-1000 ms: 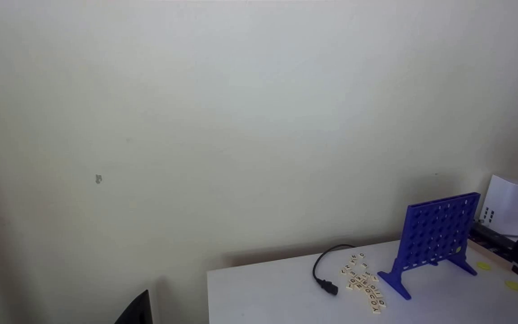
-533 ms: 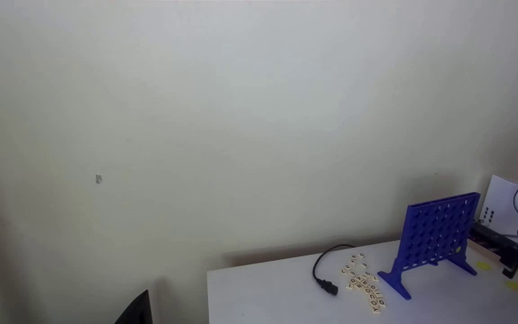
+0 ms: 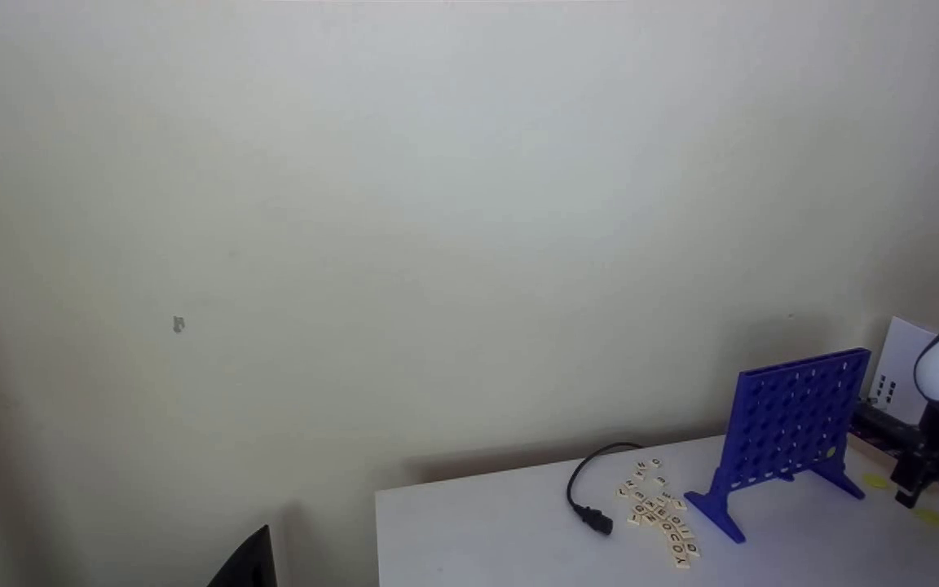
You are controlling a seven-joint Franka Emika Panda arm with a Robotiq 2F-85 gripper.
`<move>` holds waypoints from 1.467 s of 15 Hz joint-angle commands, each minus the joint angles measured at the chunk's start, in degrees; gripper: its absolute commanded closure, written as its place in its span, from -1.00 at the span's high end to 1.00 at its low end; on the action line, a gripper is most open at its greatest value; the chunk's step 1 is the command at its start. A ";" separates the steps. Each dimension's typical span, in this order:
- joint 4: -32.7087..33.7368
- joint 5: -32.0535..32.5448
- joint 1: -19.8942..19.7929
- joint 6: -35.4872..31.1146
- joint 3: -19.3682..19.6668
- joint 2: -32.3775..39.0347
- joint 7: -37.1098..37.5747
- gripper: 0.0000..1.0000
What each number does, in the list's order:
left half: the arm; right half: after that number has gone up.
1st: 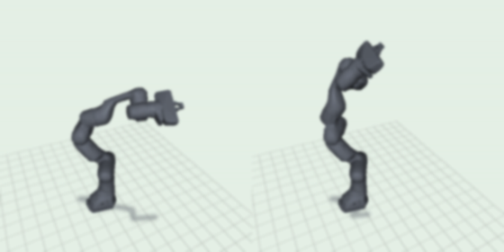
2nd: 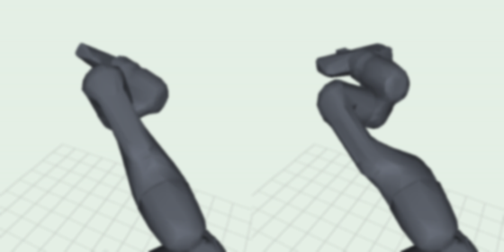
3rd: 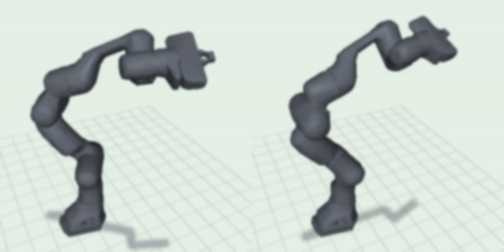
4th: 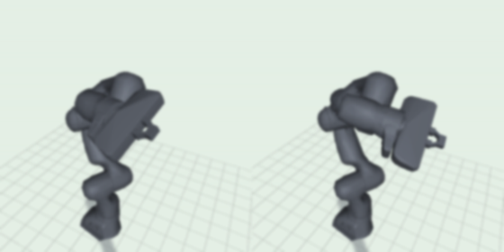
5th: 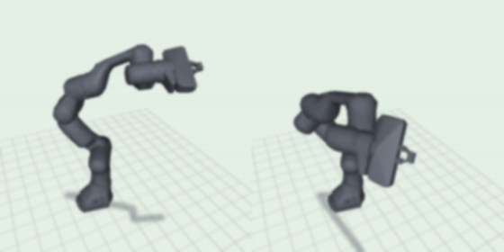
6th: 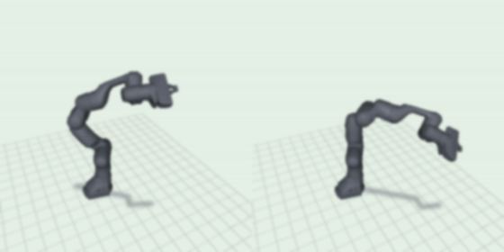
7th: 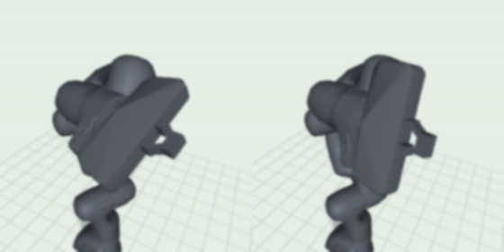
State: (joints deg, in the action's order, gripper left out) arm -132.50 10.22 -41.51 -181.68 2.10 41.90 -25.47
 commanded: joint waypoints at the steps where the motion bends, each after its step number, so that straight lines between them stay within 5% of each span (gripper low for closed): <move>1: 1.82 2.03 2.40 -0.27 2.18 1.92 1.12 1.00; 22: 4.67 1.74 9.10 2.18 6.74 4.65 1.60 0.92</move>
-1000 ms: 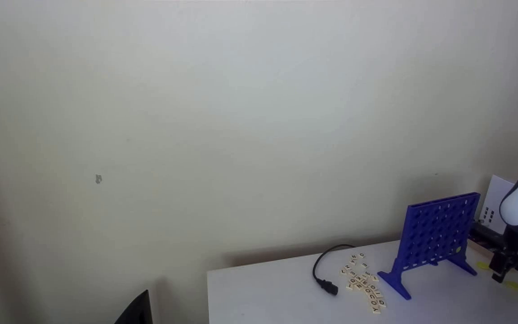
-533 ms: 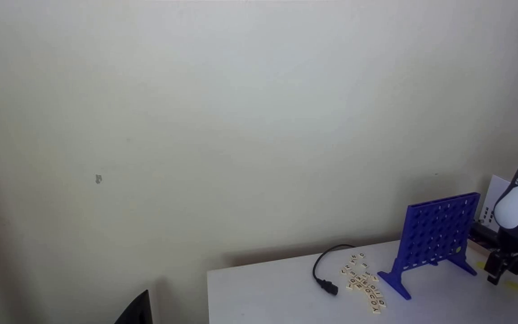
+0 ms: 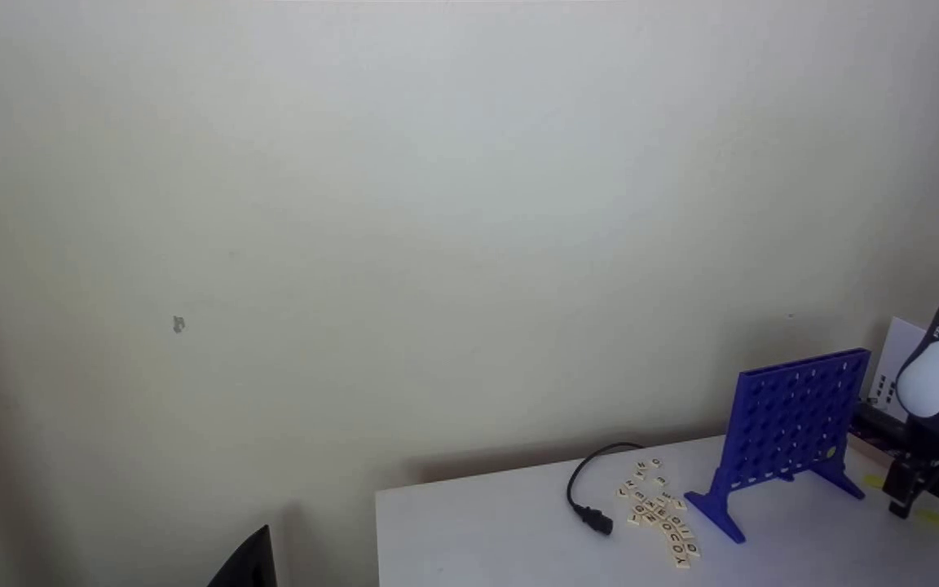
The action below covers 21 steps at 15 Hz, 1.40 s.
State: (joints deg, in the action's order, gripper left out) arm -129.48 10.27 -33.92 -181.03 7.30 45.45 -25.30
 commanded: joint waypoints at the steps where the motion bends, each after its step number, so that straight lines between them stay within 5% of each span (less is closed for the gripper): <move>1: 1.83 1.69 2.03 1.76 2.01 1.30 1.49 0.88; 21: 3.28 2.36 2.03 6.72 1.90 1.67 -1.18 1.00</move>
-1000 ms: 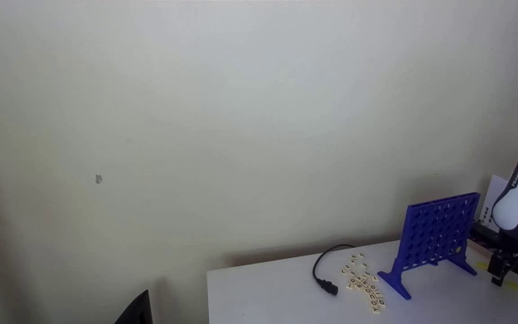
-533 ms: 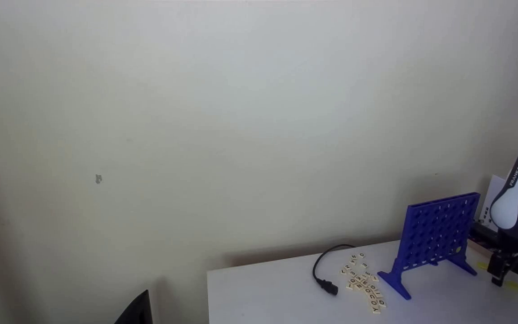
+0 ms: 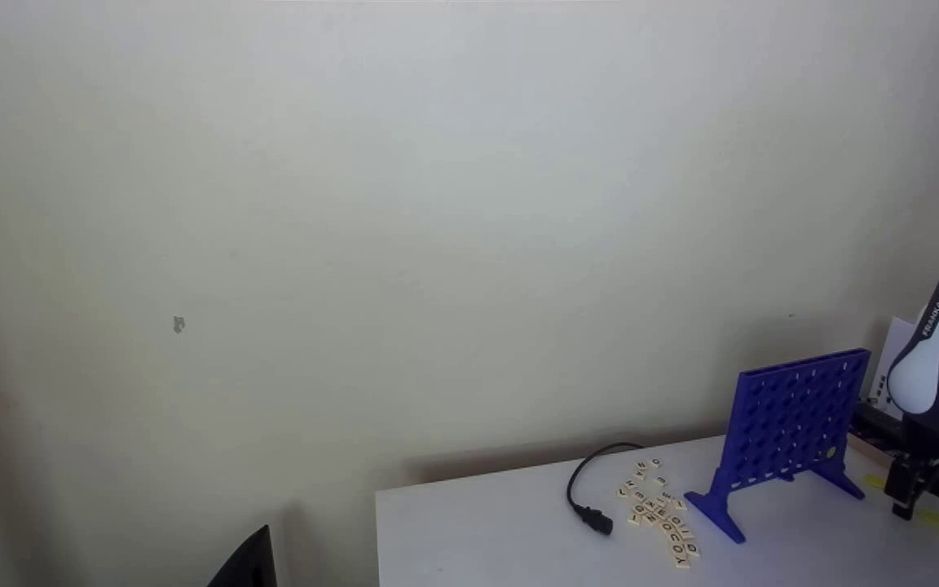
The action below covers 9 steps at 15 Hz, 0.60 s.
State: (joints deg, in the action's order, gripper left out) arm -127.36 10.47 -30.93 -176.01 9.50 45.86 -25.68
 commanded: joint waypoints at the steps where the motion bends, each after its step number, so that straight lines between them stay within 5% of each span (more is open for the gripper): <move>1: 0.98 2.06 -2.21 2.10 -1.50 0.94 -1.41 1.00; 9: 1.17 1.50 -6.04 3.96 -4.64 1.04 -2.77 0.93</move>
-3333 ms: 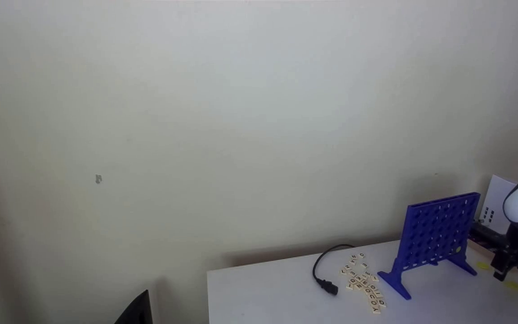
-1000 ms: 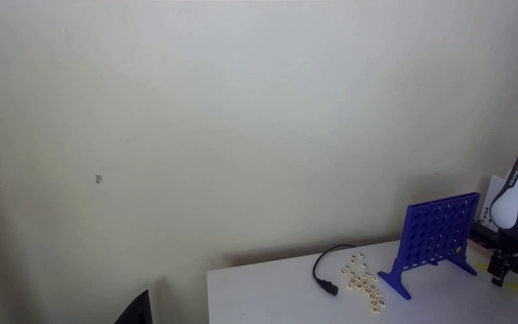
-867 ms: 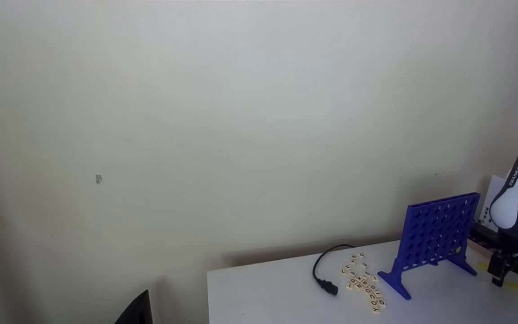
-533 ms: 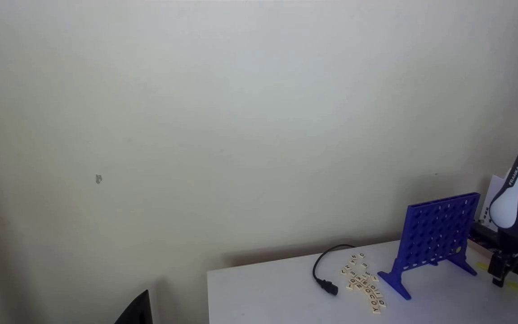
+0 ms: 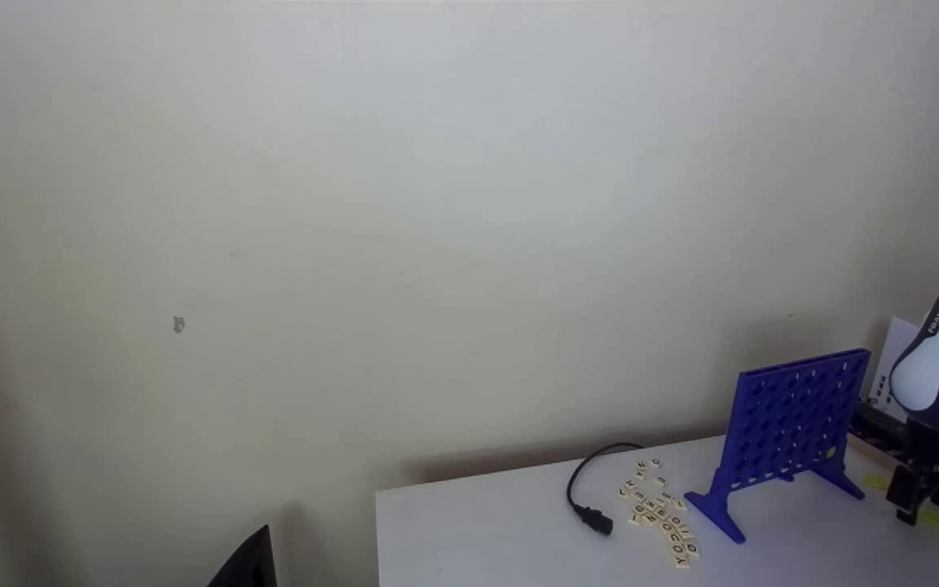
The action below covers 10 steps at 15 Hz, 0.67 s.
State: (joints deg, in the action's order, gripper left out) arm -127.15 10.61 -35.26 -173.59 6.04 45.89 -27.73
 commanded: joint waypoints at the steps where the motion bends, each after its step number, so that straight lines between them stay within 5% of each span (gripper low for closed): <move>1: 0.98 1.33 -1.76 1.61 -1.26 1.01 -0.65 0.51; 6: 0.97 1.31 -1.56 1.56 -1.14 0.76 -0.39 -0.10; 7: 0.95 1.31 -1.47 1.58 -1.15 0.78 -0.36 -0.08; 10: 0.91 1.31 -1.22 1.78 -1.05 0.79 -0.29 0.44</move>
State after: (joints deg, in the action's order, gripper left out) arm -127.03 10.61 -35.87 -173.09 5.63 45.64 -27.80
